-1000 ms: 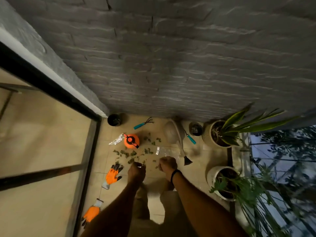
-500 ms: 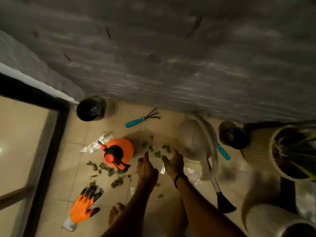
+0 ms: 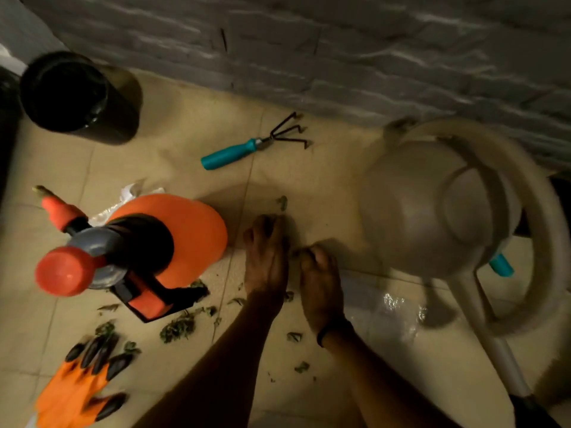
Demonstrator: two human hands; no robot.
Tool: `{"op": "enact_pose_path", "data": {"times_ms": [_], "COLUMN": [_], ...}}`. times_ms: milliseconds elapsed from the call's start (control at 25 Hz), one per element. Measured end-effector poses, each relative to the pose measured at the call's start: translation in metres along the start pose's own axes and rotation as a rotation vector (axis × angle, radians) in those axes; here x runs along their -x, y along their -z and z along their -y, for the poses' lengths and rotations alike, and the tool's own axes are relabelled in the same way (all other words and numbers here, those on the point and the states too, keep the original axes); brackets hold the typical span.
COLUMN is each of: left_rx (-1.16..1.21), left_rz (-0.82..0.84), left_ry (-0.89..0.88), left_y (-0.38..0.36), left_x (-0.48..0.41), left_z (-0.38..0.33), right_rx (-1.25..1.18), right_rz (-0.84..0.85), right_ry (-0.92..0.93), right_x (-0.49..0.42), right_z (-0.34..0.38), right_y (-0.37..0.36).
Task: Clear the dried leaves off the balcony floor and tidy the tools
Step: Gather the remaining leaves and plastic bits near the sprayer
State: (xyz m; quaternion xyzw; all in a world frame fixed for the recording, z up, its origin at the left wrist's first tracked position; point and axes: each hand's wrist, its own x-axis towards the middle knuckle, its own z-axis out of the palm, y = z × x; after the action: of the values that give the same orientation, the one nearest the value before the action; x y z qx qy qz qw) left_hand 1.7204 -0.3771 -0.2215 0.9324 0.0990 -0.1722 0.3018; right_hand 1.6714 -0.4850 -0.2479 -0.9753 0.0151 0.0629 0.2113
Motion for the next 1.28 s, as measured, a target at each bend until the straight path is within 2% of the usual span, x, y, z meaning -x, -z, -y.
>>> {"op": "enact_pose_path", "data": {"times_ms": [160,240,320,440,560,680,800,920,1080,1200,1280], "left_rx": [0.003,0.097,0.186,0.197,0.195,0.195,0.239,0.279,0.239,0.159,0.126], "left_rz": [-0.056,-0.055,-0.097,-0.184,-0.193,-0.216,-0.244,-0.237,-0.194,-0.119,-0.046], "left_ry": [-0.056,0.04,0.113,0.13,0.184,0.251,0.428,0.517,0.458,0.25,0.152], "left_y": [-0.008,-0.011,-0.011,-0.007,-0.001,0.007,0.017,0.023,0.028,0.025,0.02], "left_x": [0.01,0.01,0.018,0.043,0.07,0.095,0.109,0.117,0.119,0.114,0.107], "left_z": [0.006,0.002,-0.002,-0.002,0.006,0.01,0.024,0.045,0.056,0.06,0.06], "right_rx": [-0.149,-0.181,-0.18,-0.062,0.03,-0.047,-0.289,-0.395,-0.305,-0.172,-0.168], "right_rz": [-0.003,0.01,0.092,0.234,0.166,0.13,0.175,0.258,0.33,0.353,0.295], "right_ry": [-0.046,-0.012,0.042,0.101,0.144,-0.026,-0.242,-0.303,-0.152,-0.046,-0.042], "right_x": [-0.044,-0.073,-0.097,-0.113,-0.107,-0.103,-0.072,-0.01,0.054,0.062,0.062], "right_z": [0.0,0.008,0.02,0.027,0.029,0.031,0.033,0.032,0.032,0.035,0.038], "right_y": [0.026,0.033,0.031,0.013,0.003,0.012,0.031,0.043,0.03,0.007,0.0]}}
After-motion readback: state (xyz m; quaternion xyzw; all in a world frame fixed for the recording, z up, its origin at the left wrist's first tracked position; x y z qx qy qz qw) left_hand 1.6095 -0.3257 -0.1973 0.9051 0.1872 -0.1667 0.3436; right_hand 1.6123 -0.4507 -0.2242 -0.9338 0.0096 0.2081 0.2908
